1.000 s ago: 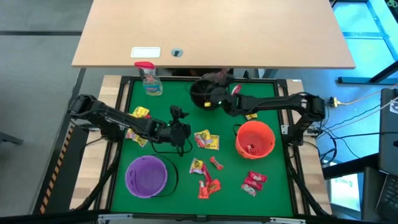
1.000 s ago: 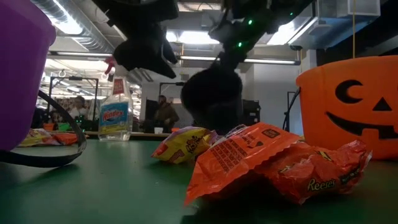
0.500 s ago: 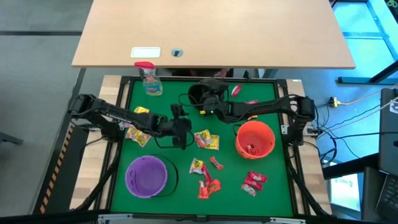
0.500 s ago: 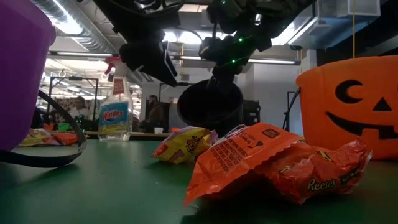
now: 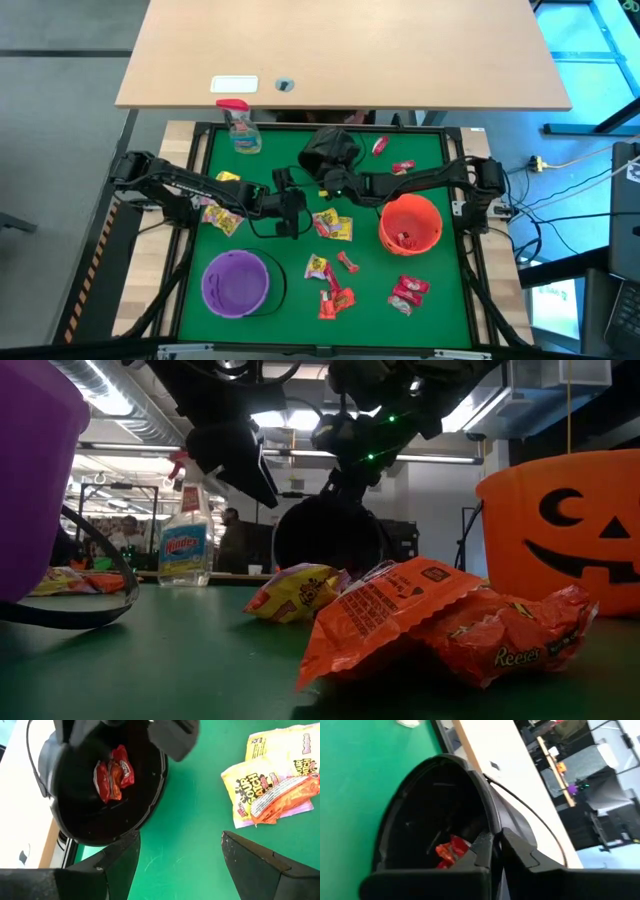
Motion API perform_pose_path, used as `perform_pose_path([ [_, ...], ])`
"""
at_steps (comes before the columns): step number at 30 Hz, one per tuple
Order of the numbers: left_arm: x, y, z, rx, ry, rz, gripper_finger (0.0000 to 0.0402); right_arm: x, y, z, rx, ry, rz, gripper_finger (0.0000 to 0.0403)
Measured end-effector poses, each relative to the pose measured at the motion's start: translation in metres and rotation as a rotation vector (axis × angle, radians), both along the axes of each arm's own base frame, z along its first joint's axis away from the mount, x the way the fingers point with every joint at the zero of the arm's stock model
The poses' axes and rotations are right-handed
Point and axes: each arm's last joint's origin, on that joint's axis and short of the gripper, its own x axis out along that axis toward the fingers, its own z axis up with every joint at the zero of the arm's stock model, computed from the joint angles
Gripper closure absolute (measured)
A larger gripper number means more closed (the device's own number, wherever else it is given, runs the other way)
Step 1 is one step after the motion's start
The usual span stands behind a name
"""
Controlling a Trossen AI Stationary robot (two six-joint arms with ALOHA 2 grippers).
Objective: Sort candy
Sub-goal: Remove the orange candy from the black bucket
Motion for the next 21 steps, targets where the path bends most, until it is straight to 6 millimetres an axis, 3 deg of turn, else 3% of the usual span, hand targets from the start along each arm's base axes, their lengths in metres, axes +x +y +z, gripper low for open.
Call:
perform_pose_path([
  [10,-0.002,0.0,-0.001,-0.023,-0.002,0.029,0.0134,0.002,0.004,-0.005,0.21,-0.088,0.091,0.032],
  [21,-0.001,0.0,-0.001,-0.024,-0.003,0.03,0.0134,0.001,0.004,0.016,0.176,-0.123,0.083,0.0318],
])
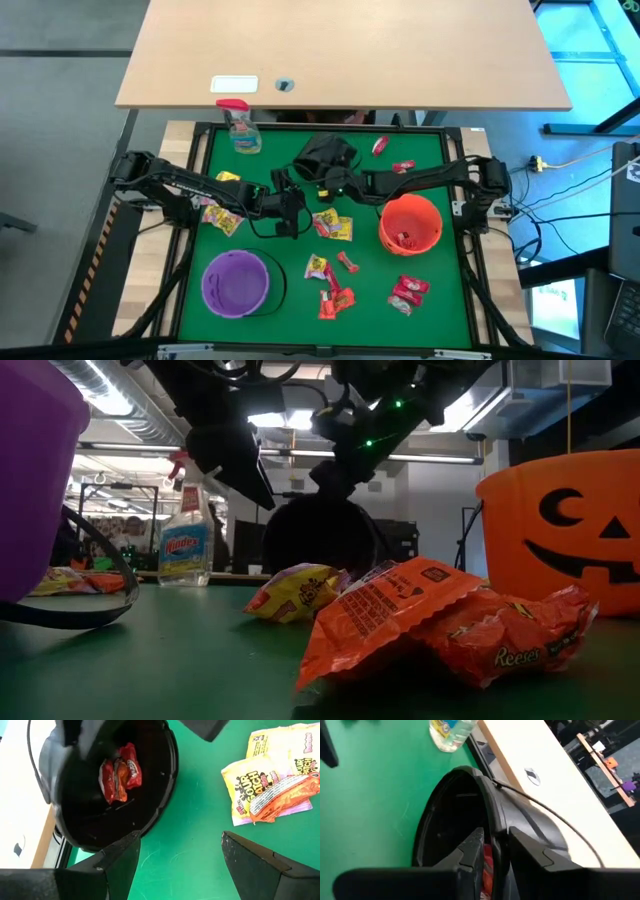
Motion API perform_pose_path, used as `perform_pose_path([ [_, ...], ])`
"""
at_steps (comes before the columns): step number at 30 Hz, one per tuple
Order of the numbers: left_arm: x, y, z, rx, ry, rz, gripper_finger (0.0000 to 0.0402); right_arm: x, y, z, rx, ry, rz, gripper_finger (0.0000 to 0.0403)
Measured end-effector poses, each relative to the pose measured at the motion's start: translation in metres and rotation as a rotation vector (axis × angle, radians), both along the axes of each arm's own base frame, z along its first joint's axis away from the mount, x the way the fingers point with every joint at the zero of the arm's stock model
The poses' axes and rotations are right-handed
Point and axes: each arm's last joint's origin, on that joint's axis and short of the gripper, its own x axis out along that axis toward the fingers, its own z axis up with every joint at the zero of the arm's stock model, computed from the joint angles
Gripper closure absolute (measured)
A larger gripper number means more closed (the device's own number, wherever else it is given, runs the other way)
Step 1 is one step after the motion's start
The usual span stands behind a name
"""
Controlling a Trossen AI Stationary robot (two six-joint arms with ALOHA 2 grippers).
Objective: Sort candy
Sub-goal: Remove the orange candy from the black bucket
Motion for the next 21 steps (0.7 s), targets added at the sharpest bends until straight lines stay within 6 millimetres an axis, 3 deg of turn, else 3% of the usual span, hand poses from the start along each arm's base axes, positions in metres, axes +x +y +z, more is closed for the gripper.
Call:
perform_pose_path([
  [7,0.0,0.0,0.0,0.001,0.003,0.002,0.0134,0.008,0.0,0.025,-0.001,-0.01,0.021,0.0317],
  [16,-0.003,0.0,-0.002,-0.008,0.029,0.022,0.0134,0.006,0.0,0.025,0.011,0.034,0.014,0.0317],
  [21,-0.003,0.002,-0.002,-0.009,0.023,0.027,0.0134,0.003,0.006,0.041,0.02,-0.011,0.053,0.0317],
])
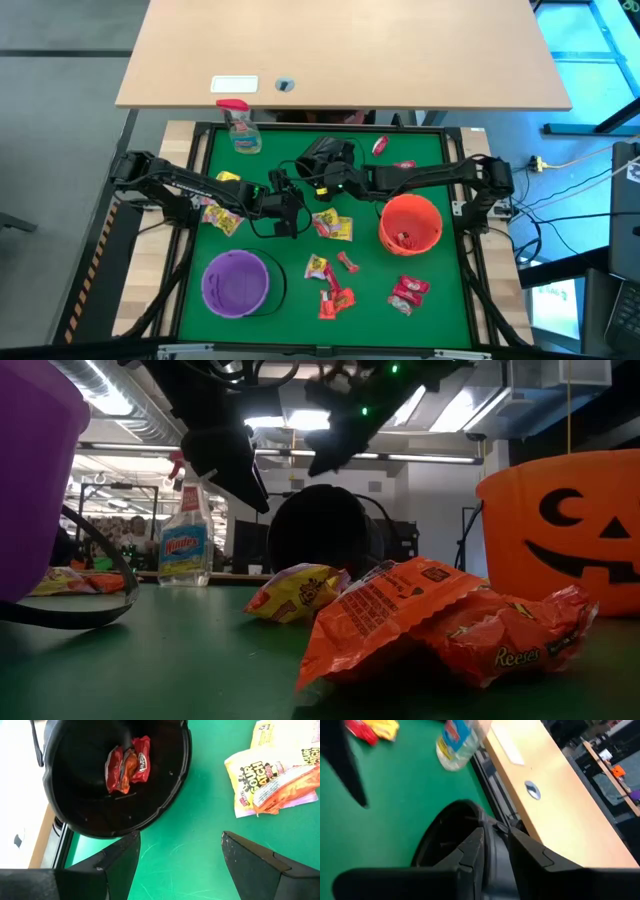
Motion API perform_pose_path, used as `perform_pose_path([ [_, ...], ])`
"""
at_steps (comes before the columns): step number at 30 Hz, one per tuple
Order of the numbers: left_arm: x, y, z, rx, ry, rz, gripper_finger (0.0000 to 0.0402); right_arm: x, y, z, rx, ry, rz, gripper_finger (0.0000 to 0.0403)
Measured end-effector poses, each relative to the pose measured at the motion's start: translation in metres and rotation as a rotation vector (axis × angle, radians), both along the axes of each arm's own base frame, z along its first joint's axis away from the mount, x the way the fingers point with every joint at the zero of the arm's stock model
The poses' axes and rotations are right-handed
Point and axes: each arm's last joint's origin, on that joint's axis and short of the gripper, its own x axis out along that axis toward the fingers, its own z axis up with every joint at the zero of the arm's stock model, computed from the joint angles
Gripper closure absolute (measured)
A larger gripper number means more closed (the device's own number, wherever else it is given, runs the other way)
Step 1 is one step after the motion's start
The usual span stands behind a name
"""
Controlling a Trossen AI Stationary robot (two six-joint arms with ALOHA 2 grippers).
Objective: Sort candy
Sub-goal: Remove the orange candy from the black bucket
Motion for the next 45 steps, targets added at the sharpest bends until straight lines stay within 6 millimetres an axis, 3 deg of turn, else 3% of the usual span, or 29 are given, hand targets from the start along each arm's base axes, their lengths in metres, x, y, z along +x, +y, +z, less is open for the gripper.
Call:
perform_pose_path([
  [8,0.002,0.014,-0.018,-0.057,-0.128,0.012,0.0134,-0.02,0.001,0.04,0.026,-0.077,0.027,0.0317],
  [15,0.005,0.034,-0.029,-0.149,-0.295,0.008,0.0134,-0.047,-0.034,0.054,0.118,-0.048,-0.052,0.0317],
  [19,0.011,0.048,-0.035,-0.156,-0.336,0.038,0.0134,-0.054,-0.06,0.054,0.21,-0.057,-0.058,0.0317],
  [28,0.031,0.07,-0.07,-0.087,-0.384,0.137,0.0134,-0.069,-0.107,0.053,0.256,-0.067,-0.107,0.0317],
  [37,0.045,0.087,-0.079,-0.062,-0.408,0.18,0.0134,-0.097,-0.161,0.037,0.474,-0.147,-0.058,0.0317],
  [41,0.057,0.099,-0.082,-0.033,-0.392,0.183,0.0134,-0.105,-0.172,0.025,0.57,-0.196,-0.012,0.0317],
  [45,0.065,0.111,-0.088,-0.028,-0.382,0.198,0.0134,-0.105,-0.17,0.018,0.587,-0.192,0.0,0.0317],
])
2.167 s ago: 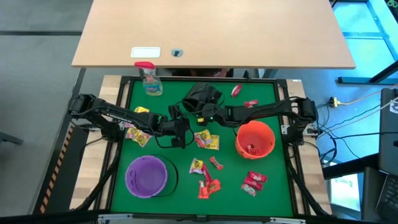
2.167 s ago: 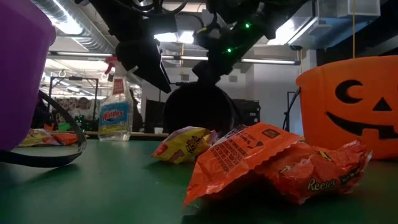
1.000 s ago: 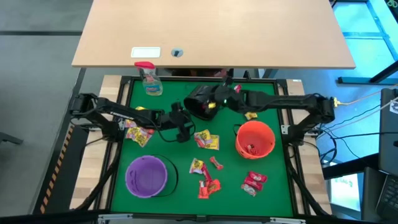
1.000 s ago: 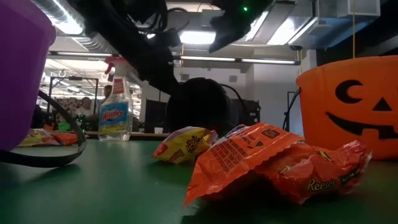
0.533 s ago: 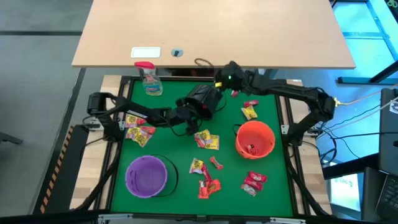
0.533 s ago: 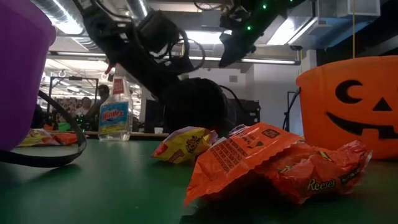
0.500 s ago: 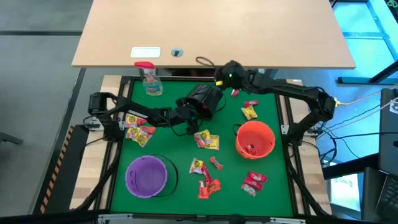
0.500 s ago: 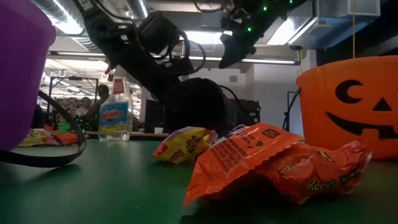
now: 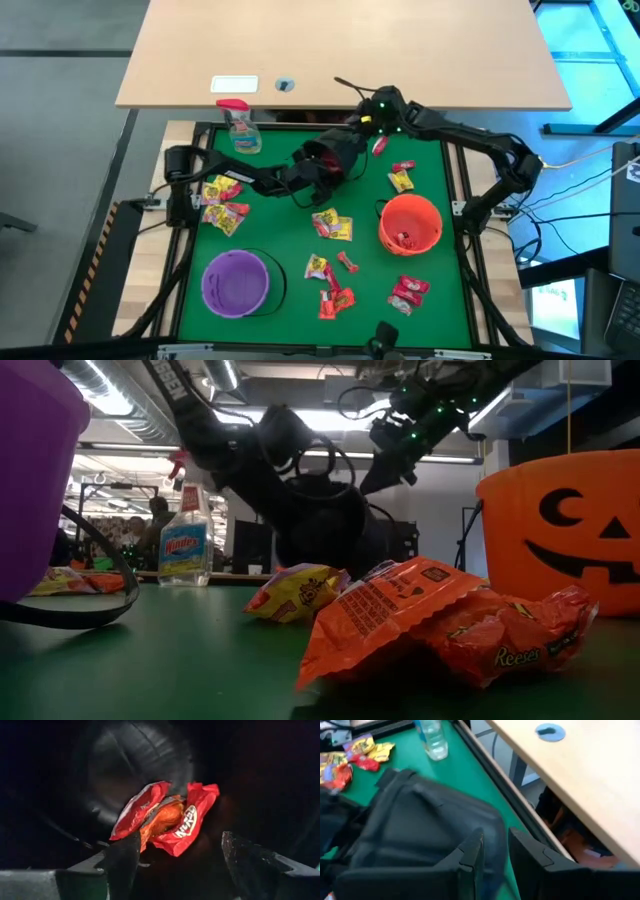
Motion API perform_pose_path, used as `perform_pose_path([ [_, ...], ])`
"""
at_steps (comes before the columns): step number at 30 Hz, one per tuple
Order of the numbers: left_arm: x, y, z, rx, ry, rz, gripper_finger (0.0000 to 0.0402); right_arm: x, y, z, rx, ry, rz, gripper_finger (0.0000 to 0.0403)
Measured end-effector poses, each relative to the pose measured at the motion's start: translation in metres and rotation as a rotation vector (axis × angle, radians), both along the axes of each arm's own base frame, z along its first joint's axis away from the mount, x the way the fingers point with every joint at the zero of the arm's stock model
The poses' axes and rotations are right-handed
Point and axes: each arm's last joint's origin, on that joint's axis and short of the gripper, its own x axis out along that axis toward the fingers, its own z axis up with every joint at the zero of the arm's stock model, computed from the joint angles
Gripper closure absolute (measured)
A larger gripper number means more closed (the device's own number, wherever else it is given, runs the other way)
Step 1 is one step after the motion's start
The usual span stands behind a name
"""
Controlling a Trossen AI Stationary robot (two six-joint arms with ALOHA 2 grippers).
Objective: Sort candy
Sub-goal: Remove the orange candy from the black bucket
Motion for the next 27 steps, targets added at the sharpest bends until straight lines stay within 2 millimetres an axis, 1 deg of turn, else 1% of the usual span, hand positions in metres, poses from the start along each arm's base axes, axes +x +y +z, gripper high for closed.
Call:
perform_pose_path([
  [5,0.002,0.007,-0.012,-0.002,0.042,0.003,0.0134,0.001,0.0,-0.005,0.018,0.003,0.018,0.0317],
  [13,0.001,0.009,-0.012,0.031,0.073,-0.006,0.0134,0.012,-0.004,-0.032,0.105,0.037,0.078,0.0317],
  [16,0.001,0.009,-0.012,0.046,0.091,-0.02,0.0134,0.016,-0.006,-0.037,0.128,0.03,0.106,0.0317],
  [21,0.0,0.013,-0.013,0.043,0.107,-0.074,0.0137,0.017,-0.006,-0.039,0.145,0.022,0.125,0.0317],
  [27,-0.003,0.027,-0.013,-0.011,0.089,-0.118,0.0164,0.019,-0.002,-0.04,0.199,0.007,0.171,0.0317],
])
